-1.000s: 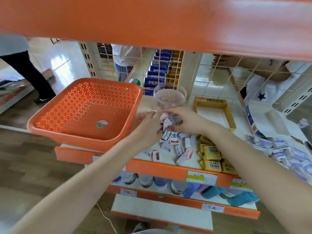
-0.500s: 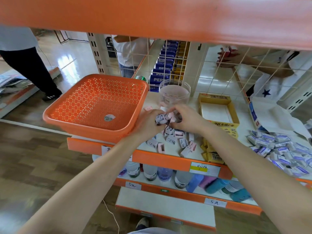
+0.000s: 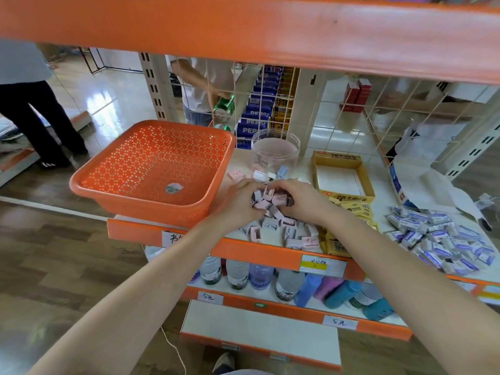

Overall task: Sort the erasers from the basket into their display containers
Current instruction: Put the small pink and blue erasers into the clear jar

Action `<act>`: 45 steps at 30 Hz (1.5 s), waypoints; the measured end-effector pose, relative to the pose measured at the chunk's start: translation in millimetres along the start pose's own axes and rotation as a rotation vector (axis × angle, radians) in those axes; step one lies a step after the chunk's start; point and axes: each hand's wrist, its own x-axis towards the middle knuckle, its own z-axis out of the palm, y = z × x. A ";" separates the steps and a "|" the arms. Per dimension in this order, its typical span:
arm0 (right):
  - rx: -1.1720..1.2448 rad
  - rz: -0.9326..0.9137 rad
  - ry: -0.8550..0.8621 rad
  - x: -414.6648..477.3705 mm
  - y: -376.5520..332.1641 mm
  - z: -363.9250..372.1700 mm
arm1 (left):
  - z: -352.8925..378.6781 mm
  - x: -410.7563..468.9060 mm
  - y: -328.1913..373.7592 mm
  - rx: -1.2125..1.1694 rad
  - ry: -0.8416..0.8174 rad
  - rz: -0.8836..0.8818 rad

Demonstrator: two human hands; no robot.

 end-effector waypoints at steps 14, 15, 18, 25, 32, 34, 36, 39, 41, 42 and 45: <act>0.027 -0.007 0.115 -0.9 5.4 -2.6 | 1.7 -6.2 -2.8 -0.060 0.150 -0.036; 0.010 -0.025 0.101 0.3 5.5 -4.3 | 1.2 -6.9 -2.1 -0.043 0.140 -0.041; -0.045 -0.061 0.008 4.7 0.0 -8.1 | 0.1 -7.0 1.3 0.015 0.078 -0.038; -0.128 -0.088 -0.004 16.8 -5.2 -1.4 | -4.2 -3.1 7.7 0.140 0.039 -0.098; -0.001 -0.028 0.056 6.9 3.2 -14.3 | -9.0 -6.3 4.2 0.083 0.031 -0.070; 0.073 0.014 0.085 3.1 2.5 -19.7 | -8.7 -7.0 4.8 0.035 0.061 -0.067; 0.165 0.057 0.102 1.4 3.3 -22.7 | -7.9 -6.5 4.4 0.013 0.074 -0.066; 0.197 0.079 0.108 1.9 6.5 -24.4 | -7.7 -5.6 6.8 -0.036 0.099 -0.069; 0.166 0.067 0.118 2.5 7.3 -27.3 | -10.7 -5.1 11.8 -0.062 0.130 -0.064; 0.157 0.063 0.125 2.6 6.8 -29.6 | -12.9 -5.0 15.3 -0.070 0.148 -0.054; 0.130 0.054 0.152 3.7 3.7 -39.7 | -20.3 -2.0 24.3 -0.103 0.211 0.008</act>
